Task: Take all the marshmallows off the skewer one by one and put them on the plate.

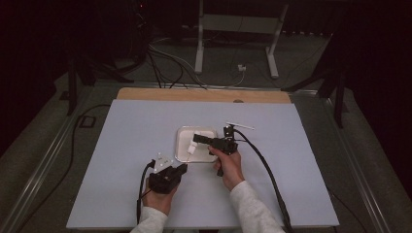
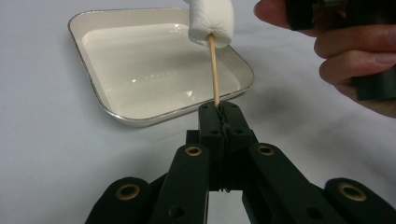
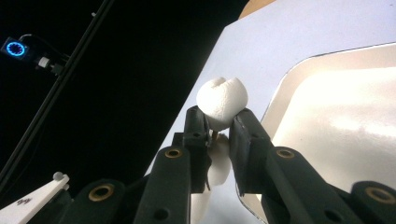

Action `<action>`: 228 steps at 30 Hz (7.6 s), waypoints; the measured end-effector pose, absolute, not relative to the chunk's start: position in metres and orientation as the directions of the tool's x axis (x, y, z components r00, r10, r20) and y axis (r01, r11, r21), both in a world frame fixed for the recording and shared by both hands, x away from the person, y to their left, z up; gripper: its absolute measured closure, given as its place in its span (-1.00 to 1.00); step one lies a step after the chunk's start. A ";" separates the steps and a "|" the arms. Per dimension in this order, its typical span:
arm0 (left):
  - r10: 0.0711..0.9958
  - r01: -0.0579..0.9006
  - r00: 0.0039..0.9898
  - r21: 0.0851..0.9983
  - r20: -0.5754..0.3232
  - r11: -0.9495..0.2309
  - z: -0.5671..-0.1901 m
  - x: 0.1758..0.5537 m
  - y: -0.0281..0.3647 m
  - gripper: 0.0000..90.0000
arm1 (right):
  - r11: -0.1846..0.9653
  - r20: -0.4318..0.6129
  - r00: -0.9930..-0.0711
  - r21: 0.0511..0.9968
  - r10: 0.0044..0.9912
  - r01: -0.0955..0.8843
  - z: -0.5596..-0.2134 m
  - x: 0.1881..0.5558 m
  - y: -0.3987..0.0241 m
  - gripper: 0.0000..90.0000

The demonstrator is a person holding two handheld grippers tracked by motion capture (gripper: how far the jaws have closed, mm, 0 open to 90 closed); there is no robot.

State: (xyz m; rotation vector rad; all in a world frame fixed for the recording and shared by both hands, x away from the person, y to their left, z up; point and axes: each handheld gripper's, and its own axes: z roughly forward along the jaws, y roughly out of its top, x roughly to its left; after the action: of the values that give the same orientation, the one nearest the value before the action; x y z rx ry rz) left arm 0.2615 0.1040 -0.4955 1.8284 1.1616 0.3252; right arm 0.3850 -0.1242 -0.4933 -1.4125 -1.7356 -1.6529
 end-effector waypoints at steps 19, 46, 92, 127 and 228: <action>0.841 0.639 0.469 0.761 -0.269 -0.113 -0.500 0.257 0.108 1.00 | -0.200 0.812 -0.385 0.506 0.439 0.839 -0.505 0.386 -0.119 0.73; 0.855 0.664 0.436 0.741 -0.282 -0.094 -0.504 0.255 0.113 1.00 | -0.131 0.786 -0.266 0.400 0.558 0.907 -0.519 0.397 -0.137 0.31; 0.829 0.567 0.488 0.821 -0.272 -0.064 -0.496 0.260 0.112 1.00 | -0.076 0.790 -0.442 0.517 0.426 0.852 -0.490 0.374 -0.119 0.14; 0.819 0.556 0.508 0.827 -0.265 -0.077 -0.494 0.254 0.107 1.00 | -0.144 0.842 -0.399 0.474 0.363 0.869 -0.488 0.377 -0.122 0.69; 0.848 0.605 0.491 0.779 -0.202 -0.165 -0.497 0.244 0.133 1.00 | -0.238 0.784 -0.314 0.497 0.535 0.834 -0.497 0.398 -0.159 0.71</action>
State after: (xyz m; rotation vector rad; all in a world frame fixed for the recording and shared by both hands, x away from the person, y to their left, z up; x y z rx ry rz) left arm 0.2443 0.1333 -0.4972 1.8724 1.2096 0.3542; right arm 0.3985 -0.1588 -0.4968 -1.6463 -1.7402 -1.5724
